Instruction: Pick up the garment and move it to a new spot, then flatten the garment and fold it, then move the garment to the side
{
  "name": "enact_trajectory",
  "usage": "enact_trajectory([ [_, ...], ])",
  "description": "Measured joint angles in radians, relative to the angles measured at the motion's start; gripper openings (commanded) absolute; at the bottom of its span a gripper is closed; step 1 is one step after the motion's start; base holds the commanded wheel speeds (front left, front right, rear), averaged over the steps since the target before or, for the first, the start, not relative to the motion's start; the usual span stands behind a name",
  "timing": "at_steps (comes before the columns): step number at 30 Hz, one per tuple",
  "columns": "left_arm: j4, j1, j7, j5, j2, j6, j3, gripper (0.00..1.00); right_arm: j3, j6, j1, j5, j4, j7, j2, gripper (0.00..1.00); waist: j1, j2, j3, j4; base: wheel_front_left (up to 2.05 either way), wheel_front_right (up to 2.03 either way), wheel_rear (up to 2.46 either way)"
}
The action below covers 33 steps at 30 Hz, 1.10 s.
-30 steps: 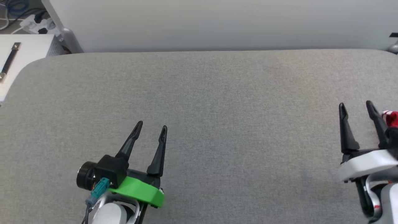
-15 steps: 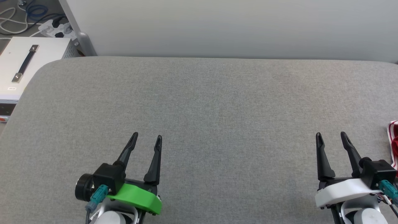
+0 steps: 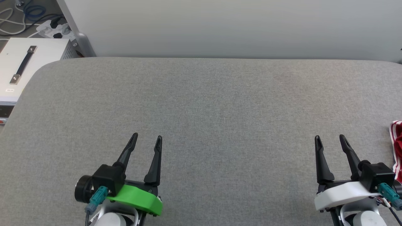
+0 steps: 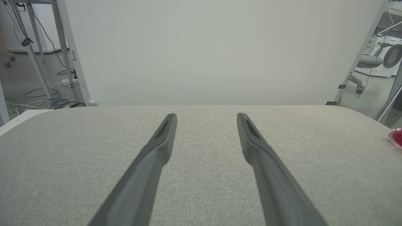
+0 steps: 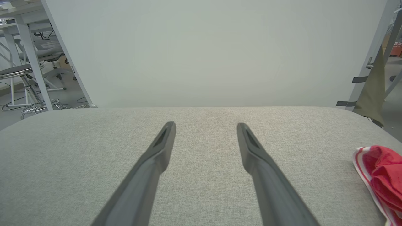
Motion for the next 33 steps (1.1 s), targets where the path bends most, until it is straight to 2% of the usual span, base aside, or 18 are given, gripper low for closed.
enact_trajectory([
  [19, 0.001, 0.000, 0.000, -0.002, -0.006, 0.000, -0.002, 1.00, 0.010, 0.000, -0.001, 0.000, 0.009, -0.002, 0.001, 1.00, 0.0000, 0.0000, 0.003, -0.002, 0.00, 0.00, 0.00],
  [20, 0.000, 0.000, 0.001, -0.003, -0.006, 0.000, -0.003, 0.00, 0.010, 0.000, -0.001, 0.000, 0.009, 0.000, 0.001, 0.00, 0.0000, 0.0000, 0.003, -0.002, 0.00, 0.00, 0.00],
  [33, -0.005, -0.001, 0.019, 0.000, -0.004, 0.006, -0.001, 0.00, 0.010, 0.000, -0.001, -0.002, 0.006, 0.015, -0.002, 0.00, 0.0000, 0.0000, -0.001, -0.007, 0.00, 0.00, 0.00],
])
